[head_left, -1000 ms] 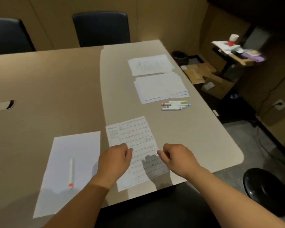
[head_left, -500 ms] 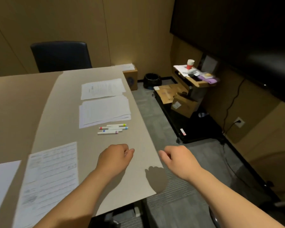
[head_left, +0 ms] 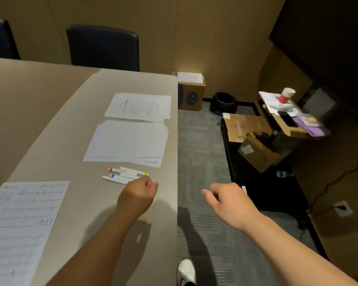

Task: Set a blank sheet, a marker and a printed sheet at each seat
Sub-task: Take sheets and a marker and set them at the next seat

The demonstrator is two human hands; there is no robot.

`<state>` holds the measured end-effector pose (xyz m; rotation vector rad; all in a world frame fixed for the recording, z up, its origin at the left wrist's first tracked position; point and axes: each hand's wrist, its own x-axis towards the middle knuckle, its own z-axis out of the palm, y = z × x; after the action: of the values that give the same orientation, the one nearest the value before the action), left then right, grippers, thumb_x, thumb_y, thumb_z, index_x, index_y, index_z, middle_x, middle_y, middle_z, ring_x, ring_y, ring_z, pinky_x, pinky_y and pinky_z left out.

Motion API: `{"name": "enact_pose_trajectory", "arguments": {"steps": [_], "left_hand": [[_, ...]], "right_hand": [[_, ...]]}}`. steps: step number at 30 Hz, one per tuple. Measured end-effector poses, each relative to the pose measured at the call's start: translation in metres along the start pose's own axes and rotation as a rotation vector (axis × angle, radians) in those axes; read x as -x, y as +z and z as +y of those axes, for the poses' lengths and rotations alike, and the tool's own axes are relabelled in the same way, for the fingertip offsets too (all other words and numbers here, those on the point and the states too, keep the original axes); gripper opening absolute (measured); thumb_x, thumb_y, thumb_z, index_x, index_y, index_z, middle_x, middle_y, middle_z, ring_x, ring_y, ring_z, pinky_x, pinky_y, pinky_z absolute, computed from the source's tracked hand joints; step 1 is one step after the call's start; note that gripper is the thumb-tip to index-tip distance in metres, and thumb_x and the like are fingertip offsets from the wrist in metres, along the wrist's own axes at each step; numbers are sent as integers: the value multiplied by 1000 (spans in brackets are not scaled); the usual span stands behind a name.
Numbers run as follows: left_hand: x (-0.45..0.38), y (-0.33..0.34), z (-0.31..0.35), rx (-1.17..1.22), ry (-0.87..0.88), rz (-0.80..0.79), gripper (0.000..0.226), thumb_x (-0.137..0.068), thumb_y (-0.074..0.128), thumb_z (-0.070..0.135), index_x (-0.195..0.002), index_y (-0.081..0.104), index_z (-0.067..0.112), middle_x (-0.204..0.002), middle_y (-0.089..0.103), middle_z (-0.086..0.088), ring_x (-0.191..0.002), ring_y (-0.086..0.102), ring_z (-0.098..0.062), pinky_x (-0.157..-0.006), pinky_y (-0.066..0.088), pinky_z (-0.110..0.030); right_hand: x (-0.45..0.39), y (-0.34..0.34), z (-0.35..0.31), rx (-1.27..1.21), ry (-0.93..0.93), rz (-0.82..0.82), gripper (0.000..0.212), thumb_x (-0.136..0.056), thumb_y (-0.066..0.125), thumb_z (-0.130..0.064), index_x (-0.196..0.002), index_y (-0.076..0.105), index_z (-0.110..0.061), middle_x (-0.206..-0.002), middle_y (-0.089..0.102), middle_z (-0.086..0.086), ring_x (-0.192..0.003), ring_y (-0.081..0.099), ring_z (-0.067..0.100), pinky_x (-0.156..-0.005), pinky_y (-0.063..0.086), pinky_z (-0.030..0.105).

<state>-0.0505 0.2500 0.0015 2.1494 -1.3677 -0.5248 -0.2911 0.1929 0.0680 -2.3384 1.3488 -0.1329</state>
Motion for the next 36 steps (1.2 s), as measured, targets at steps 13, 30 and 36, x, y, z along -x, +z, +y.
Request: {"name": "enact_pose_trajectory", "arguments": {"steps": [13, 30, 36], "left_hand": [[-88, 46, -12, -10, -598, 62, 22, -93, 54, 24, -110, 58, 9, -102, 66, -12, -89, 62, -30, -68, 42, -30], [-170, 87, -18, 9, -1287, 219, 38, -99, 41, 15, -134, 49, 3, -134, 57, -12, -128, 49, -26, -103, 39, -32], [-178, 77, -18, -21, -1401, 252, 55, -95, 39, 6, -147, 25, 7, -117, 65, -14, -103, 65, -32, -87, 54, -41]], "right_hand": [[-174, -9, 33, 6, -240, -303, 45, -98, 46, -42, -59, 41, -21, -52, 42, -5, -48, 36, 10, -52, 35, 29], [-380, -6, 18, 138, -835, -591, 46, -99, 44, -40, -60, 37, -16, -53, 39, 0, -48, 30, 15, -49, 25, 31], [-422, 16, -18, 250, -996, -717, 47, -100, 39, -40, -60, 30, -18, -53, 33, -2, -48, 31, 15, -50, 26, 31]]}}
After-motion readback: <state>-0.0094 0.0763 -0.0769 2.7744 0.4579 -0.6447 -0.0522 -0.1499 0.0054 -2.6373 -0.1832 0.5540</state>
